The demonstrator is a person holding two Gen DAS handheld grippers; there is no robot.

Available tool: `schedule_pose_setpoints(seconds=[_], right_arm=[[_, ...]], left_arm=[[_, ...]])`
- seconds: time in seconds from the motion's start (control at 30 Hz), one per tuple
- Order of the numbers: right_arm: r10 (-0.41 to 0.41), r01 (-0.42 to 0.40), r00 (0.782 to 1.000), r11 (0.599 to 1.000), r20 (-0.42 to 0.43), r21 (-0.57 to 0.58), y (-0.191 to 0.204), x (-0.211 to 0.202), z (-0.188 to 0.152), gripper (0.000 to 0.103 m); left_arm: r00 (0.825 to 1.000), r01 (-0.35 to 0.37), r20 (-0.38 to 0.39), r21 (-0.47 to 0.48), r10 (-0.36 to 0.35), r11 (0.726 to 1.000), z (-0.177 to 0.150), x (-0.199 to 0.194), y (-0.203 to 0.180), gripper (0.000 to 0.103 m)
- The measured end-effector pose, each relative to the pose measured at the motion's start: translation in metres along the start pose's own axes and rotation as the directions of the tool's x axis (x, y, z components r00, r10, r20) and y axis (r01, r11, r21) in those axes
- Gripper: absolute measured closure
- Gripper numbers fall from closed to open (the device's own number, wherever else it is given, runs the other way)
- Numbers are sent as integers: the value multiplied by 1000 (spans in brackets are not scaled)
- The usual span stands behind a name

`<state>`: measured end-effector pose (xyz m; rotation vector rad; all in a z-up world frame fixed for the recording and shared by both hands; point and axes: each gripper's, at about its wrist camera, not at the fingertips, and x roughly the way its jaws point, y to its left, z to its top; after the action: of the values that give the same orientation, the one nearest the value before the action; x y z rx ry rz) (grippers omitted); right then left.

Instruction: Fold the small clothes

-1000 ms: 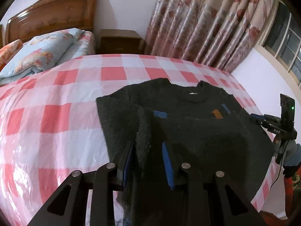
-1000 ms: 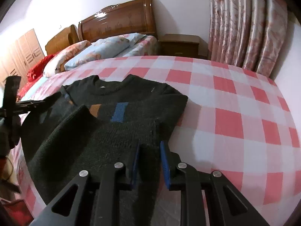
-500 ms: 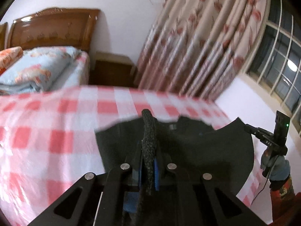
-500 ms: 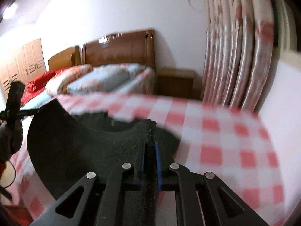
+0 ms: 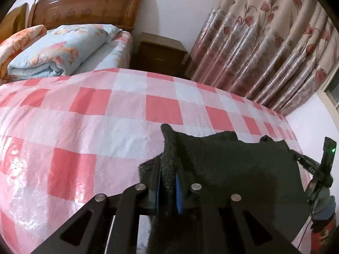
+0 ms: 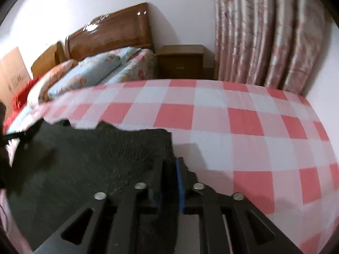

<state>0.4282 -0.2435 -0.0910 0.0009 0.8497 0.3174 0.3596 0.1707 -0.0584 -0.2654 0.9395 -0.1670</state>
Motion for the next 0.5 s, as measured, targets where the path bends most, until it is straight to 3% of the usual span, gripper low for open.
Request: schedule_pose_setpoints(seconds=[0.03, 0.1, 0.17, 0.27, 0.37, 0.5], right_arm=[[-13, 13, 1000, 1000, -6, 0, 0, -5, 4, 0], [-32, 33, 999, 999, 21, -14, 6, -21, 11, 0], [-20, 25, 997, 997, 72, -66, 27, -46, 19, 0], [25, -14, 995, 992, 93, -122, 57, -52, 26, 0], [49, -41, 998, 985, 46, -168, 95, -31, 25, 0], [22, -28, 999, 982, -31, -185, 116, 8, 14, 0]], left_arm=[[1000, -14, 0, 6, 14, 1000, 0, -3, -1, 89], [994, -101, 47, 5, 101, 995, 1, -20, -6, 85], [985, -136, 112, 20, 133, 991, 3, -38, -18, 84], [983, -88, 168, 81, 74, 993, 8, -52, -55, 75], [982, -153, 141, 218, 124, 964, 10, -30, -95, 75], [983, -180, 24, 245, 179, 953, 10, 14, -96, 75]])
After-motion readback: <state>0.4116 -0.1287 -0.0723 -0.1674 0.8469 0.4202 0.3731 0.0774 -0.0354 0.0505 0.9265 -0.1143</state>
